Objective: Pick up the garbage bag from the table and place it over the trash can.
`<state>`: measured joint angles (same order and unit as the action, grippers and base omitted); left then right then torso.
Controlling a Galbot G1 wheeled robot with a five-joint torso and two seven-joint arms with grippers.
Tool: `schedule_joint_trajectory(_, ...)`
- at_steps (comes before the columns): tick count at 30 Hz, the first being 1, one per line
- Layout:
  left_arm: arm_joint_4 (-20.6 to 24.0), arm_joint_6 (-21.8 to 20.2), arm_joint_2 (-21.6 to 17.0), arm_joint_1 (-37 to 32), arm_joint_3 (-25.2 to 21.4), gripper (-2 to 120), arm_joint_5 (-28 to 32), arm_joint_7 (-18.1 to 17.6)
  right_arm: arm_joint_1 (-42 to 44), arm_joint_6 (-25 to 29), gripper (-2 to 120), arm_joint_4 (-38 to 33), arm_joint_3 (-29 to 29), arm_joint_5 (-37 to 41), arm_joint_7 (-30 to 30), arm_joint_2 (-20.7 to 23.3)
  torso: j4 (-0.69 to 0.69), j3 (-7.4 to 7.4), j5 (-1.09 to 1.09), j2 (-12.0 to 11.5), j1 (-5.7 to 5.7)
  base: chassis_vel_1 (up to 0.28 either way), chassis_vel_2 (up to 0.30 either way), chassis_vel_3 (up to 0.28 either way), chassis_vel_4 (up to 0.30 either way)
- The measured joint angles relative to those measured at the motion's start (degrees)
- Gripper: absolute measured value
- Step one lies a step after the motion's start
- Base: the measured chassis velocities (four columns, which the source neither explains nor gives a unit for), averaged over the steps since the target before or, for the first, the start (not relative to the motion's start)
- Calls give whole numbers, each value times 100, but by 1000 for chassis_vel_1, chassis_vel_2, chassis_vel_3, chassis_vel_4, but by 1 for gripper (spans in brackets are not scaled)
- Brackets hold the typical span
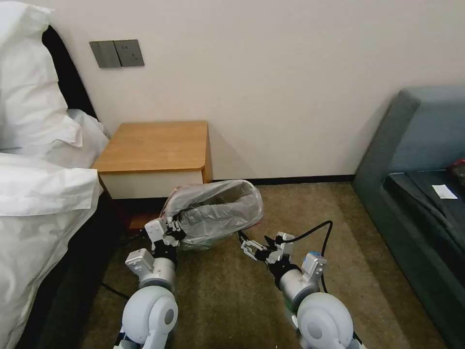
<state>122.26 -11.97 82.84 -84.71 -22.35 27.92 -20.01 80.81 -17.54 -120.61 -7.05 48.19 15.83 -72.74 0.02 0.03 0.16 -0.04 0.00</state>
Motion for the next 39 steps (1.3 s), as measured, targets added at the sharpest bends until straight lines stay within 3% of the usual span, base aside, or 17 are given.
schedule_joint_trajectory(10,-51,-9,-7,12,1,4,0,-3,302,273,100,41,-39,-520,-1130,201,0,0,0,0,0,0,0,0,0)
schedule_joint_trajectory(12,-54,-15,-12,12,2,4,10,-12,360,665,100,260,-116,-851,-1733,291,-1,0,0,0,0,0,0,0,0)
schedule_joint_trajectory(17,-54,-21,-17,6,-8,4,34,-22,379,1231,100,664,-216,-910,-2472,333,-1,0,0,0,0,0,0,0,0)
schedule_joint_trajectory(18,-48,-25,-21,3,-12,4,41,-25,363,1542,100,870,-251,-899,-2805,332,0,0,0,0,0,0,0,0,0)
schedule_joint_trajectory(21,-23,-36,-31,-12,-31,4,48,-40,285,2414,100,1515,-289,-616,-3711,307,0,0,0,0,0,0,0,0,0)
schedule_joint_trajectory(22,-23,-36,-31,-12,-31,4,48,-40,285,2414,100,1515,-289,-616,-3711,307,0,0,0,0,0,0,0,0,0)
schedule_joint_trajectory(24,-19,-38,-28,-19,-41,4,50,-48,221,2868,100,1921,-277,-292,-4420,251,-1,0,2,0,0,0,0,0,0)
schedule_joint_trajectory(26,-18,-39,-23,-30,-42,4,52,-53,178,2946,100,2156,-293,14,-4922,202,-1,0,0,0,0,0,0,0,0)
schedule_joint_trajectory(30,-3,-40,-13,-41,-42,4,54,-56,85,2971,100,2354,-354,217,-5287,116,0,0,-1,0,0,0,0,0,0)
schedule_joint_trajectory(39,28,-51,28,-50,-22,4,60,-60,-65,2834,100,2564,-447,372,-5682,-72,0,0,0,0,0,0,0,0,0)
